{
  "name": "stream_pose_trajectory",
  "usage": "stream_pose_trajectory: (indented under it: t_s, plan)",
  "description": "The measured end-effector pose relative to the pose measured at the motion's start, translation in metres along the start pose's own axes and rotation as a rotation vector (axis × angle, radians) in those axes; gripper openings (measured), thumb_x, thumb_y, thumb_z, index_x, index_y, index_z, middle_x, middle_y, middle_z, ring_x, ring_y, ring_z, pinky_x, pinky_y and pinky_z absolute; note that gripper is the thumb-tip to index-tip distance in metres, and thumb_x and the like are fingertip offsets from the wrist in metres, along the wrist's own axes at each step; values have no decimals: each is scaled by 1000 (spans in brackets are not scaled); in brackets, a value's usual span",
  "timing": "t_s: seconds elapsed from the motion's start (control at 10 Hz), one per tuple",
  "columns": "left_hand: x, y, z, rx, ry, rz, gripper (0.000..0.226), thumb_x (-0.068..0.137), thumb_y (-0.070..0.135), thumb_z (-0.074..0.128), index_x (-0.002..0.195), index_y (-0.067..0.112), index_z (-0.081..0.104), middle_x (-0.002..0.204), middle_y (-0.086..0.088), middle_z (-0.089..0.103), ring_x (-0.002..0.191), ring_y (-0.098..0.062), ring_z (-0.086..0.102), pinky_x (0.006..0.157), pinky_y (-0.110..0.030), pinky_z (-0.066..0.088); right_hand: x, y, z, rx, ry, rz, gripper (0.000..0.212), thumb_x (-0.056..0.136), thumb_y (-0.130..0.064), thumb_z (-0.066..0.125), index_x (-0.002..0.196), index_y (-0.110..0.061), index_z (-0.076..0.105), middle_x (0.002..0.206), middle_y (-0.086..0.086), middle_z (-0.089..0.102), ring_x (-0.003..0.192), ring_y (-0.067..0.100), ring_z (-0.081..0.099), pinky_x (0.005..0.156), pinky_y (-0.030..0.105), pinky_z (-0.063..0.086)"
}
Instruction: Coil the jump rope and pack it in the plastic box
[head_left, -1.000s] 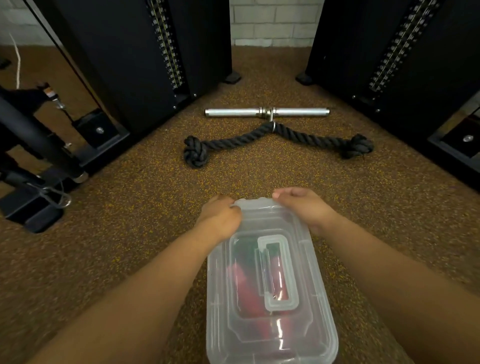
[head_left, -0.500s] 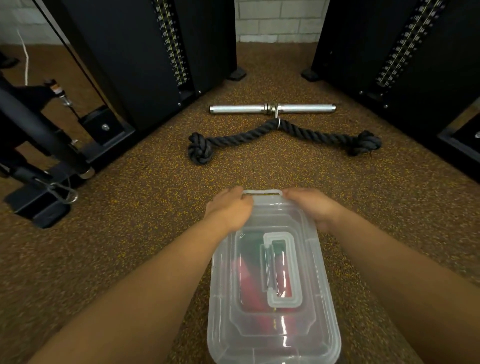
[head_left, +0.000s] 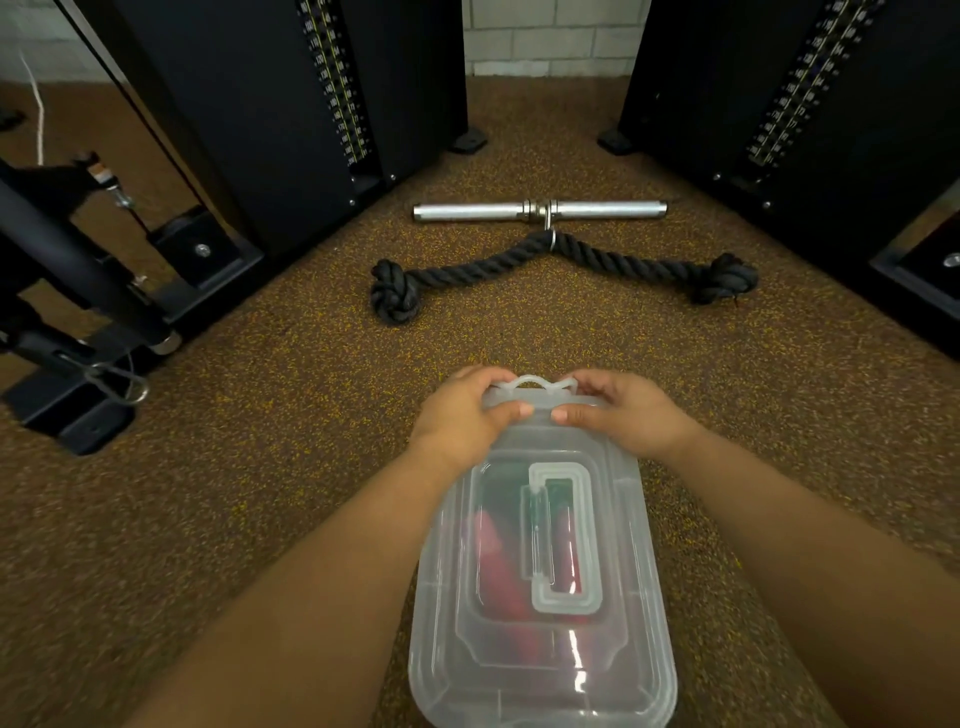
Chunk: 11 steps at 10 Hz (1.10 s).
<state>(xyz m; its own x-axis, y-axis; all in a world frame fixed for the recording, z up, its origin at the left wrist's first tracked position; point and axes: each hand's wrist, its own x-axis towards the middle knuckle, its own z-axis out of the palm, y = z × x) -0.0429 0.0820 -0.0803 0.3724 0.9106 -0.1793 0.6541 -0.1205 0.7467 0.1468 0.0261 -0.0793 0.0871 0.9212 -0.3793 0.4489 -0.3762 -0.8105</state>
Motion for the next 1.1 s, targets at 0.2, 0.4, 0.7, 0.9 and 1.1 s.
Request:
stream_pose_trajectory:
  t_s: [0.2,0.4,0.7,0.9,1.1]
  plan:
    - [-8,-4,6,165,122,84,36,83,44,63,113,25,64,119,4,61,109,-20,55,97,-36,44,-4,-4,3,-179,105,-50,47,77,-42,73,120,-26,64,116,-1,65,100,14,61,83,25,47]
    - [-18,-3,12,409,160,124,39,93,46,43,127,29,53,131,5,54,117,-21,48,96,-35,34,-12,-6,7,-204,106,-38,59,85,-43,64,139,-29,48,141,1,53,124,18,52,95,23,37]
    - [-27,-5,9,500,101,113,42,98,39,31,137,27,40,143,-1,44,132,-23,36,109,-36,25,-9,-12,12,-292,62,-25,59,89,-44,58,143,-28,40,148,3,45,132,21,45,106,29,34]
    - [-41,6,9,596,-93,8,59,98,43,18,151,25,-1,162,-1,-6,148,-20,-9,119,-42,-4,-5,-15,21,-553,12,1,65,95,-47,40,151,-19,21,157,8,29,143,26,27,116,42,26]
    - [-21,37,-19,668,-297,-68,53,96,38,34,143,15,31,154,-11,27,139,-32,28,110,-42,28,-9,-45,23,-691,-74,-19,44,97,-26,40,138,-9,39,149,14,37,136,30,36,109,39,34]
